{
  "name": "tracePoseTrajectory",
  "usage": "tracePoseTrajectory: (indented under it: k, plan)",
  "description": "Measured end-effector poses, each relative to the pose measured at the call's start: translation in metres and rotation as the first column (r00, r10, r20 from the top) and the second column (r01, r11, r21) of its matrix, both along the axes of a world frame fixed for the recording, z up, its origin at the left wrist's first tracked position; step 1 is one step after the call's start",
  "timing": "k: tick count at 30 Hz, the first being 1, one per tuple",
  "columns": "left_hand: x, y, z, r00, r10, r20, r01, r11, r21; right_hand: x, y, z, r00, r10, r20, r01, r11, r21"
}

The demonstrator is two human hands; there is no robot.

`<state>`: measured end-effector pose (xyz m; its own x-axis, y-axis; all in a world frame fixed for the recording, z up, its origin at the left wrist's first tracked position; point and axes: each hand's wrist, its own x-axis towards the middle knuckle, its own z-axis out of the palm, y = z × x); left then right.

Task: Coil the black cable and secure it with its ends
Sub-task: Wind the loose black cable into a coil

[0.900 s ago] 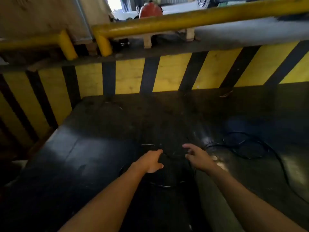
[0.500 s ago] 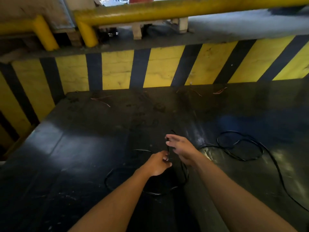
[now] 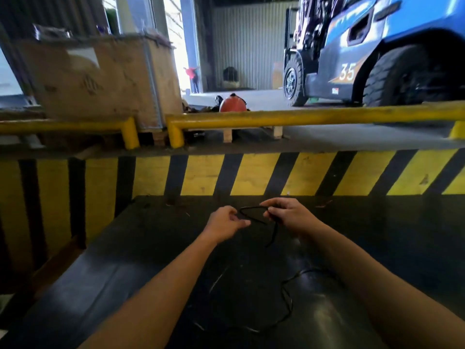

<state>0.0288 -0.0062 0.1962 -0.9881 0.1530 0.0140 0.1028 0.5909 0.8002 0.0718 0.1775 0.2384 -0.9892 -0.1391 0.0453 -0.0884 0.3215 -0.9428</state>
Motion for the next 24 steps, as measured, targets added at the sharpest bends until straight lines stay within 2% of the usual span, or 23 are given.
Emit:
tracePoseTrajectory:
  k: [2,4,7,13,18,21,24]
  plan:
    - [0.012,-0.006,0.032,0.996,0.057,-0.069,-0.054,0.998,0.044,0.021,-0.003,0.027,0.999,0.024,-0.047,-0.022,0.999,0.042]
    - [0.026,-0.007,0.057,0.994,-0.017,-0.108,0.021,0.999,0.037,0.041,-0.005,0.049,0.992,0.053,-0.117,-0.04,0.993,0.113]
    - [0.055,-0.007,0.086,0.987,-0.144,-0.077,0.151,0.984,0.095,0.068,-0.006,0.073,0.969,0.069,-0.237,-0.021,0.98,0.197]
    - [0.105,-0.02,0.118,0.975,-0.218,0.043,0.187,0.91,0.37,0.107,0.006,0.091,0.922,-0.03,-0.385,0.08,0.99,0.114]
    - [0.134,-0.022,0.145,0.942,-0.324,0.087,0.188,0.726,0.661,0.122,0.003,0.089,0.898,-0.101,-0.428,0.123,0.992,0.025]
    - [0.149,-0.017,0.153,0.893,-0.434,0.117,0.215,0.641,0.736,0.127,-0.002,0.095,0.881,-0.17,-0.441,0.164,0.985,-0.053]
    - [0.163,-0.009,0.165,0.854,-0.518,0.052,0.278,0.539,0.795,0.134,-0.007,0.106,0.86,-0.232,-0.454,0.194,0.972,-0.131]
